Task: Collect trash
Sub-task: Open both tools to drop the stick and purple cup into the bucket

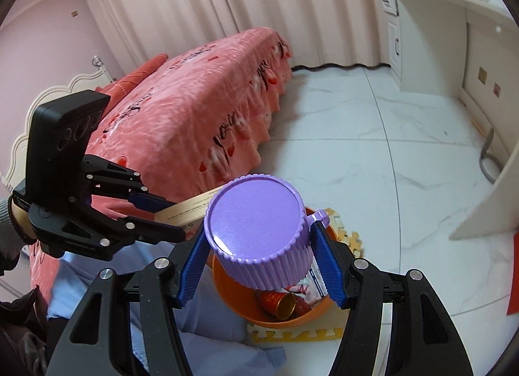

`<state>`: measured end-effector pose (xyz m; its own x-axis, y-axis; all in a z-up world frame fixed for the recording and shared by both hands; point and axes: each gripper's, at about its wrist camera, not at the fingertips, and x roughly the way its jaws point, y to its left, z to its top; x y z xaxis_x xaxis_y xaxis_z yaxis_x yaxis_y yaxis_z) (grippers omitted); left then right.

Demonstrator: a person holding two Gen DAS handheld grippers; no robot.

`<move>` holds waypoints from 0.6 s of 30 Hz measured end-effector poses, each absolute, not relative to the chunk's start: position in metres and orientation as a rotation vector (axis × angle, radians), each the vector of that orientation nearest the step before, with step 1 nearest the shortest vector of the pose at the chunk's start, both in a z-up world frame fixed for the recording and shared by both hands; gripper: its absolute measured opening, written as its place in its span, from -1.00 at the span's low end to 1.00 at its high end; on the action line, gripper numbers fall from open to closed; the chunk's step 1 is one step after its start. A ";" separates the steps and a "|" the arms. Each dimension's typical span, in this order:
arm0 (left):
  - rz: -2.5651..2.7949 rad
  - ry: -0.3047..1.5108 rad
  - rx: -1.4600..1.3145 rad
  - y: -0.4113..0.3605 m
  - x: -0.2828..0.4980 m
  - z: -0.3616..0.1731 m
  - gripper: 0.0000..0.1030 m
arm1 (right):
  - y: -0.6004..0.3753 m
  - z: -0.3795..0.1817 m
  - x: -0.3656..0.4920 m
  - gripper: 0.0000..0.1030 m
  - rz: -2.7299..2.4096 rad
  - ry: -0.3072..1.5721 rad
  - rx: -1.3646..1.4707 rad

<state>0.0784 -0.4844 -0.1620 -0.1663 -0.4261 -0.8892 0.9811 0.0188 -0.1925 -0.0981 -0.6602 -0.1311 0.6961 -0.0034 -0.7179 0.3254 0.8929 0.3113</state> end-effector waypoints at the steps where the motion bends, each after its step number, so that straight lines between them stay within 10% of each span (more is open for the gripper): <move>1: -1.464 1.034 0.748 -0.484 0.080 -0.163 -0.39 | -0.661 -0.133 -0.098 0.20 -0.192 0.788 0.446; 5: -1.438 1.042 0.758 -0.488 0.082 -0.169 -0.08 | -0.660 -0.142 -0.096 0.20 -0.193 0.803 0.463; 18: -1.389 1.064 0.746 -0.480 0.090 -0.168 -0.07 | -0.644 -0.167 -0.060 0.30 -0.174 0.865 0.463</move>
<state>0.0897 -0.4796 -0.1679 -0.1215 -0.3999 -0.9085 0.9814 0.0890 -0.1704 -0.0598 -0.6444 -0.1670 0.6415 0.0373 -0.7662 0.3312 0.8874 0.3205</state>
